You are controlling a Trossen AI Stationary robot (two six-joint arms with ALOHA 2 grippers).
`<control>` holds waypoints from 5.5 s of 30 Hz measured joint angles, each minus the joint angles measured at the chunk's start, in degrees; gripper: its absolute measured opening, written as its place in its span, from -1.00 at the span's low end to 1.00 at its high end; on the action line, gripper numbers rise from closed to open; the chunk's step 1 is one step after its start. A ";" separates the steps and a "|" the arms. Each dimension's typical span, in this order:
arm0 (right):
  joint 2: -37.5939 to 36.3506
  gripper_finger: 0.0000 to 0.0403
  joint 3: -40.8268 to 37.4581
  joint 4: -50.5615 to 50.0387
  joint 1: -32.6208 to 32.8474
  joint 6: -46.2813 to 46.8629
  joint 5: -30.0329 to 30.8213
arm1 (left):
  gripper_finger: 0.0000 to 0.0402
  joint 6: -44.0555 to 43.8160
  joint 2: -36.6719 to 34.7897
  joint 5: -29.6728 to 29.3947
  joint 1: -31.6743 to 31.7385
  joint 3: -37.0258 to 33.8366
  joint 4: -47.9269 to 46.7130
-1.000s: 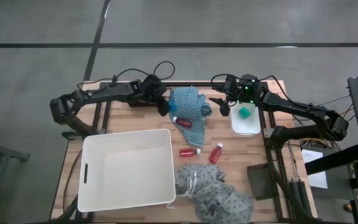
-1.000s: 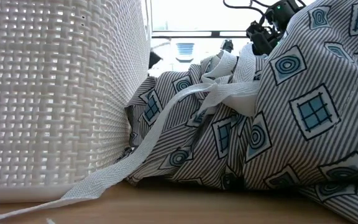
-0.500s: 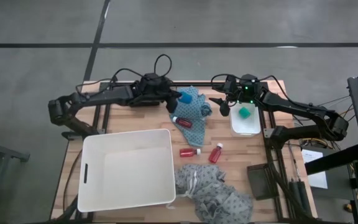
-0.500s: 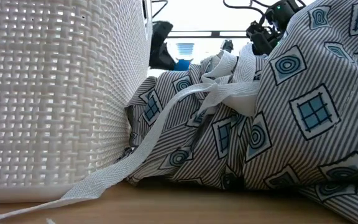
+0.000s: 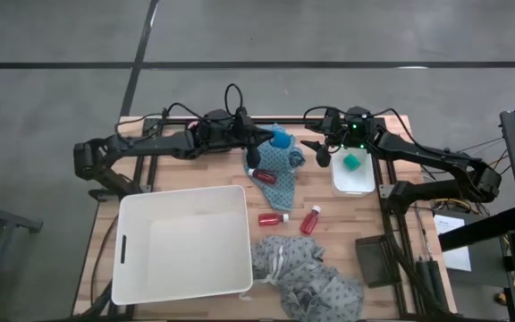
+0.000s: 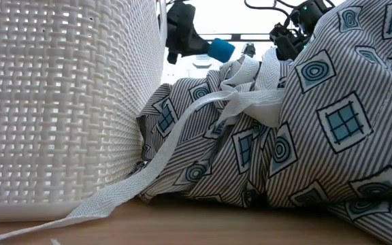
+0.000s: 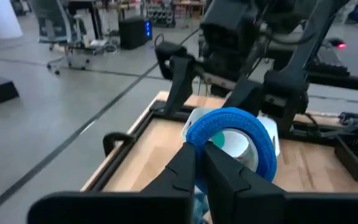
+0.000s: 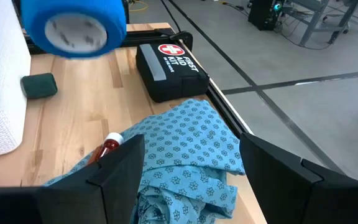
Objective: Pick & Place Medicine items
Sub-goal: Put the blue bandage into the small white bin
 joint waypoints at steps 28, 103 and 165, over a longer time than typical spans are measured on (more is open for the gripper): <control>0.02 0.29 0.00 0.44 0.04 2.89 -0.02 | -0.81 10.43 -0.02 10.13 0.00 0.00 3.96; 3.28 0.12 0.22 19.62 14.55 -2.40 -7.37 | -0.81 13.27 -0.02 9.94 0.05 0.00 2.19; 3.32 -0.81 0.24 17.99 14.49 -2.99 -2.80 | -0.33 13.28 -0.02 9.90 0.00 0.00 0.84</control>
